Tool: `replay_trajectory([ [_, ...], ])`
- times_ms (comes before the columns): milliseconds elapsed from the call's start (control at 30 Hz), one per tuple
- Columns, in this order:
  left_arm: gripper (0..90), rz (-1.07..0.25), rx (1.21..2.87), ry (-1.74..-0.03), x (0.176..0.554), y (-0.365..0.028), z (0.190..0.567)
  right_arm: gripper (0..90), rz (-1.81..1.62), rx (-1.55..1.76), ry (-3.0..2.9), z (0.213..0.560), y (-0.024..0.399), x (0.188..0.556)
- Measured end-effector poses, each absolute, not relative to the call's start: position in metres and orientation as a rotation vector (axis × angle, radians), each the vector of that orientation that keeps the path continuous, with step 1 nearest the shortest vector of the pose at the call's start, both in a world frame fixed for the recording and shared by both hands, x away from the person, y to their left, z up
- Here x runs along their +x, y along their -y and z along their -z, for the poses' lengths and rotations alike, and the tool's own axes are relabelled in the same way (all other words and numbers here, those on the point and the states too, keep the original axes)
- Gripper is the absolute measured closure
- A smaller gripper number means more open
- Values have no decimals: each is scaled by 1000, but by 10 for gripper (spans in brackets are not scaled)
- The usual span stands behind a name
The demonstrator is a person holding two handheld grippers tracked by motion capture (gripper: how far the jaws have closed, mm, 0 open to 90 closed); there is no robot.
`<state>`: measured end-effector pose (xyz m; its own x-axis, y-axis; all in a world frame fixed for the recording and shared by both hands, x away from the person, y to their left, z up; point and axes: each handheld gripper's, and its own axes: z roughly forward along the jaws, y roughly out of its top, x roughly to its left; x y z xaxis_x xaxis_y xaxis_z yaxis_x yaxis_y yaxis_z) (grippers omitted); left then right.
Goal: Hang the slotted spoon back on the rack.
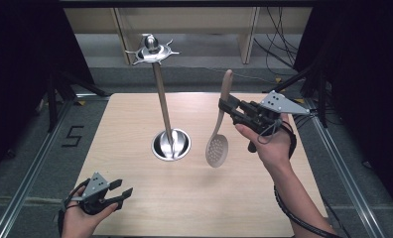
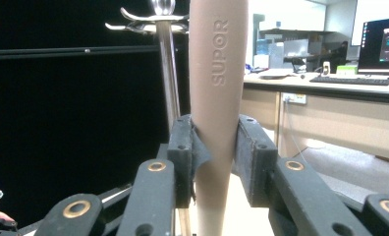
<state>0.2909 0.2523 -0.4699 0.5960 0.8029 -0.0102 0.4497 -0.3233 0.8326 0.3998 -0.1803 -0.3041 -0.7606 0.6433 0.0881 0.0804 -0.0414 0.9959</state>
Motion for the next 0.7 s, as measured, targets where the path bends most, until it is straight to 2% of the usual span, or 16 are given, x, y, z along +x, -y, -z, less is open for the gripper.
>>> replay_trajectory([
  [100, 478, -545, 1993, -939, 293, -253, 468, 713, -1848, 736, -1828, 303, 175, 402],
  [567, 477, -518, 1956, -982, 287, -255, 468, 712, -1836, 743, -1864, 298, 146, 407],
  [700, 478, -537, 1989, -941, 290, -256, 468, 712, -1840, 745, -1883, 296, 140, 407],
])
